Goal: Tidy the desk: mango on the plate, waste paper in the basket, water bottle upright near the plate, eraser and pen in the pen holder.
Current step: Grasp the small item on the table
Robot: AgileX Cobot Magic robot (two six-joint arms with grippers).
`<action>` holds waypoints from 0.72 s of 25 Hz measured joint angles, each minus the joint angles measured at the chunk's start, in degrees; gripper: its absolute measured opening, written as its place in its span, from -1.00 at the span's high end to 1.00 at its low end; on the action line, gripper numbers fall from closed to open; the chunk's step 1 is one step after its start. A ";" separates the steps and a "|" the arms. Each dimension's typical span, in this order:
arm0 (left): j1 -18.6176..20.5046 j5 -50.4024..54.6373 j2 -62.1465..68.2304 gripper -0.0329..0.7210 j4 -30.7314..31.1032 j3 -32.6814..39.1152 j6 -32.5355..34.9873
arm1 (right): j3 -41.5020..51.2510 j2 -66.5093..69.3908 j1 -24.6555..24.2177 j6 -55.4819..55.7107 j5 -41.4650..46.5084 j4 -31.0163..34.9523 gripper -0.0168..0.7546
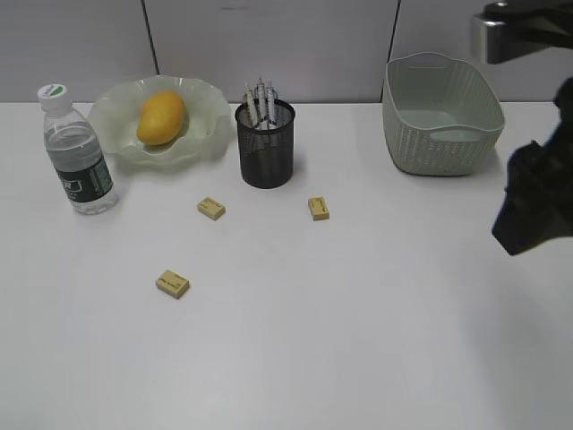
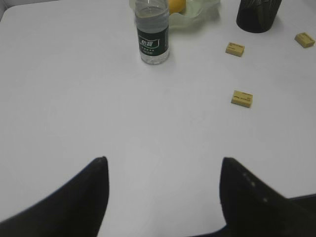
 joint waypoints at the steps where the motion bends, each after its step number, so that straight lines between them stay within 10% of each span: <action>1: 0.00 0.00 0.00 -0.50 0.00 0.00 0.00 | 1.86 -2.14 0.00 0.00 -0.26 -0.10 -0.30; 18: 0.00 0.00 0.00 -0.49 0.00 0.00 0.00 | 26.67 -37.12 0.00 1.51 -10.39 -1.94 -0.32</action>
